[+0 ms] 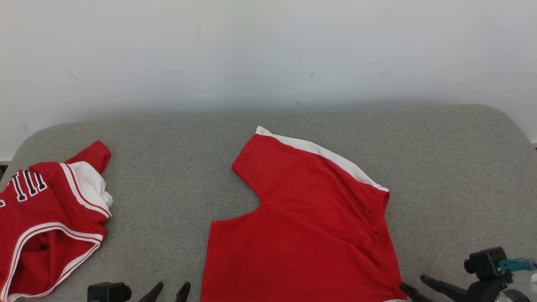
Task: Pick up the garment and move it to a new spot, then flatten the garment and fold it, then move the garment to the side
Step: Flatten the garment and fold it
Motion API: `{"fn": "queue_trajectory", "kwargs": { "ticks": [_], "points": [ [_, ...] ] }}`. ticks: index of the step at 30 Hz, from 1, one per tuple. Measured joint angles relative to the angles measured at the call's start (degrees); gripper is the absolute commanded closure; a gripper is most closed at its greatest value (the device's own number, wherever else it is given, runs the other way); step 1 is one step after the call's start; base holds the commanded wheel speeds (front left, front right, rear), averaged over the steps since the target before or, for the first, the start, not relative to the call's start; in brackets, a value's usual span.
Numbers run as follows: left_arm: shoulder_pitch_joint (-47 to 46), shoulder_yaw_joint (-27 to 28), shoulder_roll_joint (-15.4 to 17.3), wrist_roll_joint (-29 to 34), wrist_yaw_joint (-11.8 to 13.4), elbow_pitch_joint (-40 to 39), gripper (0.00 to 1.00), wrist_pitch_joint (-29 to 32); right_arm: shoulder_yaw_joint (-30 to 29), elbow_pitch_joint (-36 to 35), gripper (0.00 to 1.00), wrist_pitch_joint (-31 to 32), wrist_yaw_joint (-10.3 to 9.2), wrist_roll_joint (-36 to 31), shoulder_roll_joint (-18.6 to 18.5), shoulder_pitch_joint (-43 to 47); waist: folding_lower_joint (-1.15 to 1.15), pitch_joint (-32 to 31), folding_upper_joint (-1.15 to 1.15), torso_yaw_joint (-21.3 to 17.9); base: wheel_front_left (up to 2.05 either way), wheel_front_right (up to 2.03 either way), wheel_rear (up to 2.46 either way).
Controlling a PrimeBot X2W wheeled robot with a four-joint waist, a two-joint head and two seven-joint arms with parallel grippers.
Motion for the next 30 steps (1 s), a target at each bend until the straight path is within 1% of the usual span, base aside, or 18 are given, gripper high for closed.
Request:
{"fn": "queue_trajectory", "kwargs": {
  "ticks": [3, 5, 9, 13, 14, 15, 18, 21, 25, 28, 30],
  "points": [
    [-0.05, 2.6, 0.09, 1.36, 2.13, -1.99, 0.0, -3.18, -2.68, -2.24, 0.0, -3.22, -1.52, -2.0, -0.56, -0.97, 0.0, 0.08, 0.0, -0.75, 0.0, 0.0, 0.0],
    [-0.09, 4.42, -0.14, 2.83, 3.28, -2.53, 0.0, -5.22, -4.56, -2.29, 0.0, -5.44, -3.15, -2.97, -0.58, -1.97, 0.0, 0.16, 0.0, -1.14, 0.0, 0.0, 0.0],
    [-0.16, 7.32, -0.69, 5.59, 4.28, -3.63, 0.0, -9.33, -7.43, -2.41, 0.0, -10.02, -5.64, -3.5, -0.14, -2.48, 0.0, 0.5, 0.0, -1.72, 0.0, 0.0, 0.0],
    [-0.02, 10.58, -1.78, 7.05, 4.31, -3.98, 0.0, -12.59, -9.73, -2.48, 0.0, -15.43, -9.21, -5.65, 1.86, -2.65, 0.0, 1.09, 0.0, -2.38, 0.0, 0.0, 0.0],
    [0.02, 11.04, -2.35, 7.43, 4.31, -4.09, 0.0, -13.23, -10.56, -2.47, 0.0, -16.75, -10.03, -5.82, 2.47, -2.65, 0.0, 1.29, 0.0, -2.53, 0.0, 0.0, 0.0],
    [0.26, 12.48, -3.63, 7.91, 4.31, -4.31, 0.0, -14.78, -11.74, -2.48, 0.0, -17.03, -10.76, -6.37, 3.39, -2.7, 0.0, 1.61, 0.01, -2.9, 0.0, 0.0, 0.0],
    [2.26, 17.39, -6.58, 10.42, 4.3, -3.81, 0.0, -16.92, -13.36, -2.55, 0.0, -17.3, -11.21, -7.94, 4.75, -2.69, 0.0, 2.16, 0.0, -3.47, 0.0, 0.0, 0.0],
    [3.32, 20.46, -8.81, 12.65, 4.3, -3.04, 0.0, -17.27, -15.07, -2.32, 0.0, -17.3, -11.69, -9.47, 5.98, -2.65, 0.0, 2.58, 0.01, -4.09, 0.0, 0.0, 0.0],
    [3.32, 22.73, -11.32, 17.0, 4.31, -2.41, 0.0, -17.5, -15.62, -1.91, 0.0, -17.29, -12.12, -13.13, 6.13, -1.95, 0.0, 2.9, 0.0, -4.38, 0.0, 0.0, 0.0],
    [3.51, 23.37, -12.09, 21.17, 4.31, -1.72, 0.0, -17.5, -16.49, -1.3, 0.0, -17.29, -12.15, -15.8, 6.42, -0.57, 0.0, 2.82, 0.0, -4.17, 0.0, 0.0, 0.0],
    [3.55, 23.6, -12.99, 22.65, 4.31, -1.02, 0.0, -17.5, -17.17, -0.34, 0.0, -17.29, -12.18, -17.45, 6.67, 0.41, 0.0, 2.6, 0.0, -4.0, 0.0, 0.0, 0.0]
  ]
}}
